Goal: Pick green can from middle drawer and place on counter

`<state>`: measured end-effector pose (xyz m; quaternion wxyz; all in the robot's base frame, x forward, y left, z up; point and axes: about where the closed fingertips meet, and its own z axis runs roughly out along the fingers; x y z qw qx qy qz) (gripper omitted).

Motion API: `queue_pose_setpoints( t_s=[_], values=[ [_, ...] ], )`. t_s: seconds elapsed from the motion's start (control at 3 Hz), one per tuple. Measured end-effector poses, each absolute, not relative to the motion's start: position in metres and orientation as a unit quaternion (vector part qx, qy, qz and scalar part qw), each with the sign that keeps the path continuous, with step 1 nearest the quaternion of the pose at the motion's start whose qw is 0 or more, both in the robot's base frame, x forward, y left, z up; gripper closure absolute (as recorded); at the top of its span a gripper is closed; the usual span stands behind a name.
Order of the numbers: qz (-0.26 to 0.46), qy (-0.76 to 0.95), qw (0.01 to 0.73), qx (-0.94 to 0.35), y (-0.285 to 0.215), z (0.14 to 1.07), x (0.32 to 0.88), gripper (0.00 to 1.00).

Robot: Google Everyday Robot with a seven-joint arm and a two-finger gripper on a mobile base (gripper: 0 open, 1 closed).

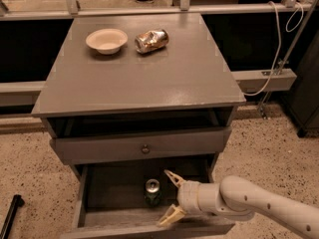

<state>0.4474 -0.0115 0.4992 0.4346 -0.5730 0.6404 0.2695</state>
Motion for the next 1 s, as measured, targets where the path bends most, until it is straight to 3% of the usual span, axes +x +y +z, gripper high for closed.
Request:
queue_pose_setpoints(
  t_s=[1.0],
  values=[
    [0.284, 0.649, 0.459, -0.536, 0.003, 0.463, 0.500, 0.00]
  ],
)
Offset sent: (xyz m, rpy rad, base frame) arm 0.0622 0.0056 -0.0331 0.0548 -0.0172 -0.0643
